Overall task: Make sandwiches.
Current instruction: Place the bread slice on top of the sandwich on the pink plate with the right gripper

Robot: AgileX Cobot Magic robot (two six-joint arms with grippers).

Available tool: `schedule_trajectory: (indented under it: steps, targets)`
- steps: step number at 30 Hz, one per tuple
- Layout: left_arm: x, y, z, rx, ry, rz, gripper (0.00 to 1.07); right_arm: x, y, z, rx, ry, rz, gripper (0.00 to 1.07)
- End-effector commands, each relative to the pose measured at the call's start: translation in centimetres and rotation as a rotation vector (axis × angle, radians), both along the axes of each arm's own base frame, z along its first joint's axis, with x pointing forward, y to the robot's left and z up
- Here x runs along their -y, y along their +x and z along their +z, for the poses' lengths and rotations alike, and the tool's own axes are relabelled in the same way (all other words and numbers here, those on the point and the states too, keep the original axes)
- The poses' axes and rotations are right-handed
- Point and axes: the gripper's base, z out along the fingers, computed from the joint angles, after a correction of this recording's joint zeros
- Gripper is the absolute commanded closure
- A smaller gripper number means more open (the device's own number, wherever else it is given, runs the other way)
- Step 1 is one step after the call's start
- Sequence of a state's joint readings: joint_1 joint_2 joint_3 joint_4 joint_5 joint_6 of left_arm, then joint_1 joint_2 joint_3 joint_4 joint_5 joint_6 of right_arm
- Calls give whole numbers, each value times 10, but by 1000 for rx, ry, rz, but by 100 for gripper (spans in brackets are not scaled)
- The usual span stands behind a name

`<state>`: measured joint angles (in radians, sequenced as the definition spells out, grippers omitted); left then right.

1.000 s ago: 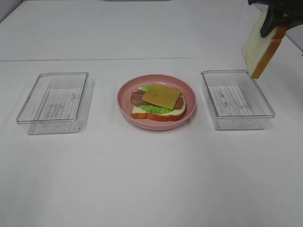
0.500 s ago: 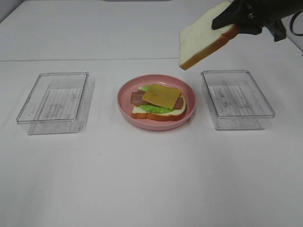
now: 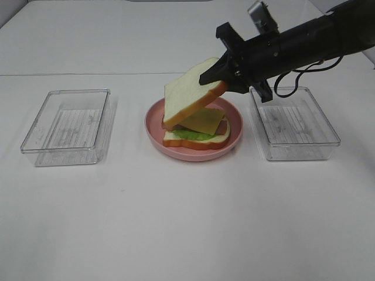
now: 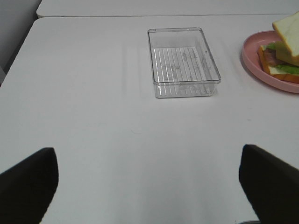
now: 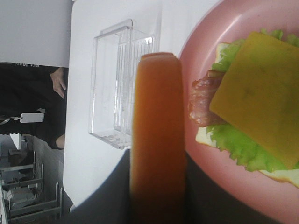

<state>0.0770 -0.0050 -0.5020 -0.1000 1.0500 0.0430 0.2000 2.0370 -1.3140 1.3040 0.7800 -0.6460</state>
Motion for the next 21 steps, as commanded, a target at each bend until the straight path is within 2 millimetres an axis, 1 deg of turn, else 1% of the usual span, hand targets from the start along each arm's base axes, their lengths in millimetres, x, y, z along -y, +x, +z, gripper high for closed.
schedule_trajectory:
  steps: [1,2,3,5,14,21]
  targets:
    - [1,-2,0,34,-13,3,8,-4,13,-12,8,5,1,107]
    - [1,-2,0,34,-13,3,8,-5,18,-17,5,7,-1,107]
    - [1,-2,0,34,-13,3,8,-5,18,-17,5,7,-1,107]
    - [1,-2,0,34,-13,3,8,-5,24,-20,18,-9,-16,107]
    - [1,-2,1,33,-13,3,9,-3,27,-35,9,-55,-36,107]
    - [1,-2,1,33,-13,3,9,-1,26,-37,-4,-82,-35,107]
